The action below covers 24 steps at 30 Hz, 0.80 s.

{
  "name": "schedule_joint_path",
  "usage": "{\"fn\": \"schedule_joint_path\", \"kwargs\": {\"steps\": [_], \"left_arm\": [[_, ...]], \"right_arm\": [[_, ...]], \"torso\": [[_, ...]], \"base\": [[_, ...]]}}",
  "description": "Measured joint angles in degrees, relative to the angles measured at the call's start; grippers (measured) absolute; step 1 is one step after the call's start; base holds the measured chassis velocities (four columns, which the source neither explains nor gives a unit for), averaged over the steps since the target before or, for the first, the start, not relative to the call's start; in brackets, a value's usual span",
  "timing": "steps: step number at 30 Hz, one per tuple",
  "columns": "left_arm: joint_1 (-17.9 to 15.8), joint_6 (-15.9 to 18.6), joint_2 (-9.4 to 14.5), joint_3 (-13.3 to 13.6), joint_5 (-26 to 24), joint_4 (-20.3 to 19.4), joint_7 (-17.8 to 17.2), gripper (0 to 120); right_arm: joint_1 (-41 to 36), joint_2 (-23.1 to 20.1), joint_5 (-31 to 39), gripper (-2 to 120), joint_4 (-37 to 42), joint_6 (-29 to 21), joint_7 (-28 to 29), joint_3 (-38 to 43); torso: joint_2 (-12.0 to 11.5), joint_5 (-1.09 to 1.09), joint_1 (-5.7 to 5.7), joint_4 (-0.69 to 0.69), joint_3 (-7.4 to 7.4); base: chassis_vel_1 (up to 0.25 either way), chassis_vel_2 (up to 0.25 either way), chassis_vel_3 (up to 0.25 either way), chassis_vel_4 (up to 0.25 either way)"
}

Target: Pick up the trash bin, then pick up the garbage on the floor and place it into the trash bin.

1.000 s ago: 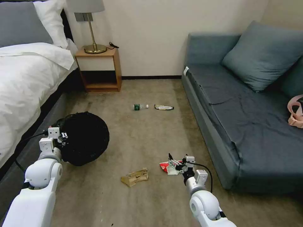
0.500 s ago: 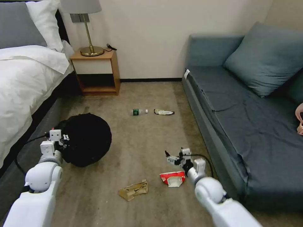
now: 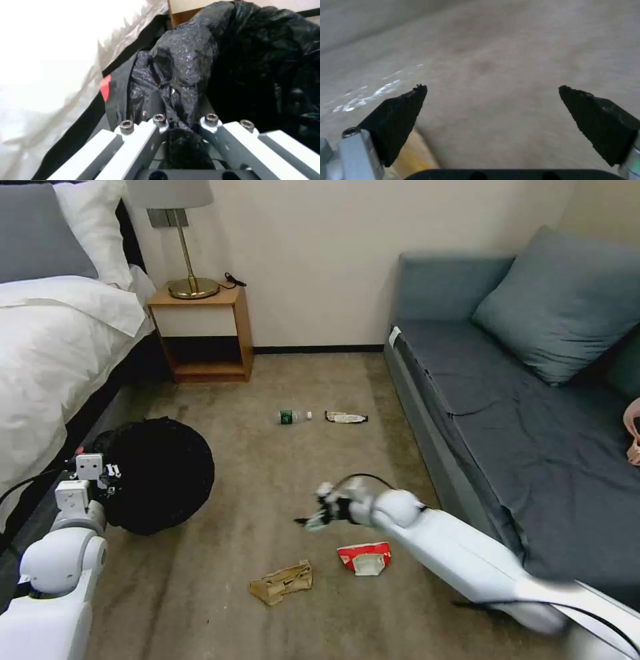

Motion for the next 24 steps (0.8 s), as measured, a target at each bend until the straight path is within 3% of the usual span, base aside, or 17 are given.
{"fn": "schedule_joint_path", "kwargs": {"steps": [11, 24], "left_arm": [[0.98, -0.04, -0.04, -1.51, 0.12, 0.33, 1.3, 4], [0.45, -0.43, -2.66, 0.29, 1.23, 0.6, 1.12, 4]], "right_arm": [[1.44, 2.25, -1.43, 100, -2.61, -3.32, -4.56, -8.79], [-2.93, 5.61, -6.1, 99, -10.13, -1.61, -6.05, -9.63]], "torso": [[0.0, -0.01, 0.0, -0.04, 0.0], [0.0, 0.0, 0.0, -0.04, -0.01]], "base": [[0.0, 0.0, 0.0, 0.0], [0.0, 0.0, 0.0, 0.0]]}}
